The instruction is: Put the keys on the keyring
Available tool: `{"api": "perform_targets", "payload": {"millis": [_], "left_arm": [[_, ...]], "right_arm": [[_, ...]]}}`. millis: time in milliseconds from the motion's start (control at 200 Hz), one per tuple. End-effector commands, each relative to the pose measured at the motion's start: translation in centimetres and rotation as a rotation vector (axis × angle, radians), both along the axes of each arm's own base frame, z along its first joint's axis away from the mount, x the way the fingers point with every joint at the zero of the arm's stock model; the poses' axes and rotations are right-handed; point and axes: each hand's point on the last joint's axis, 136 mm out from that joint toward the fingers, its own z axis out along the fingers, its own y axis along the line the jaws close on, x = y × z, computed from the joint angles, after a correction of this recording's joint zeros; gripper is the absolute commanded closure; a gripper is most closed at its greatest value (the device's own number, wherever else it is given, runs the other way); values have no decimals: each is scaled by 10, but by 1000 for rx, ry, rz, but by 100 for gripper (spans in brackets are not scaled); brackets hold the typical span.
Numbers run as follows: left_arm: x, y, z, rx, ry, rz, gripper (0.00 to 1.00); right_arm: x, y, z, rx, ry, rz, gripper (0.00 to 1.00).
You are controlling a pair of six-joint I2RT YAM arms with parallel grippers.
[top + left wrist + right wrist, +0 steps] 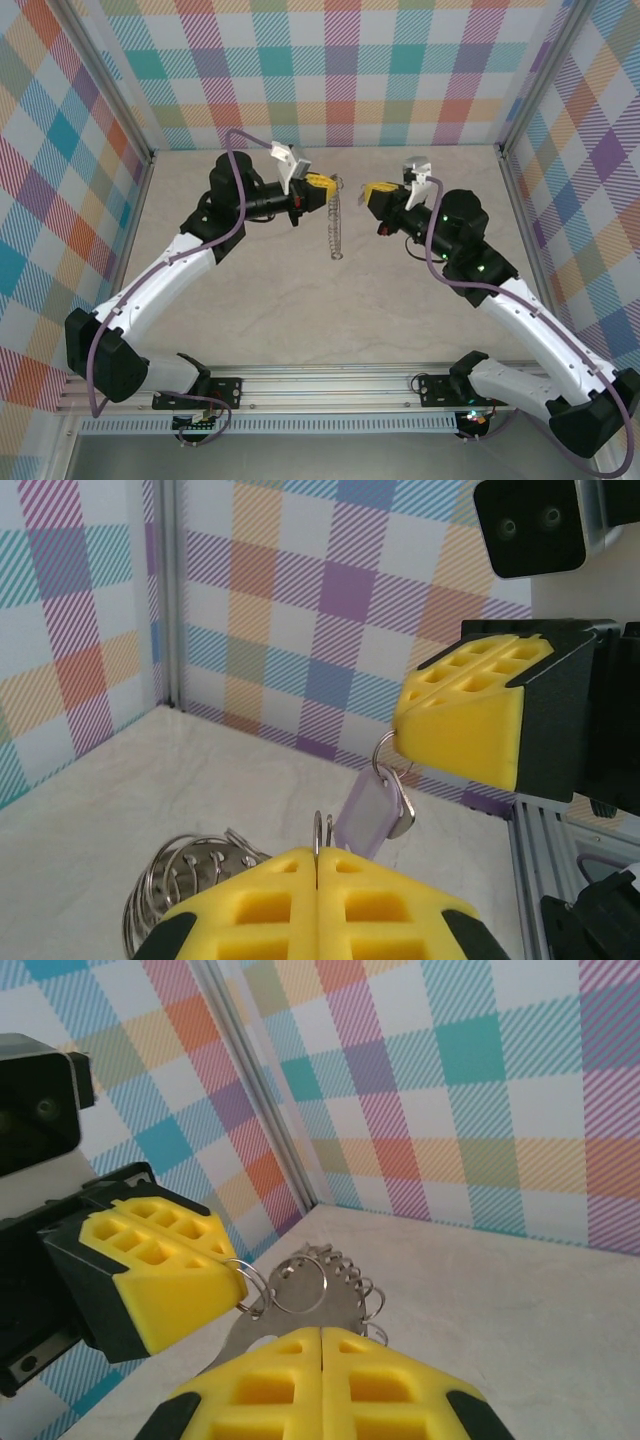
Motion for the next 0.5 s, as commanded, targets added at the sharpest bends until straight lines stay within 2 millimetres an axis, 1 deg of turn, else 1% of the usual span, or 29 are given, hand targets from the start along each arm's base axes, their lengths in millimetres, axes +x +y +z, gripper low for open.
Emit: {"api": "perform_targets", "payload": {"millis": [0, 150, 285, 495], "left_arm": [[-16, -2, 32, -43, -128, -25, 100], [-23, -7, 41, -50, -122, -45, 100], [-24, -10, 42, -53, -113, -46, 100], [-27, -14, 44, -64, -90, -65, 100]], "right_arm": [[-12, -3, 21, 28, -103, 29, 100], [-17, 2, 22, 33, -125, 70, 100], [-19, 4, 25, 37, -134, 85, 100], [-18, 8, 24, 43, -126, 104, 100]]}}
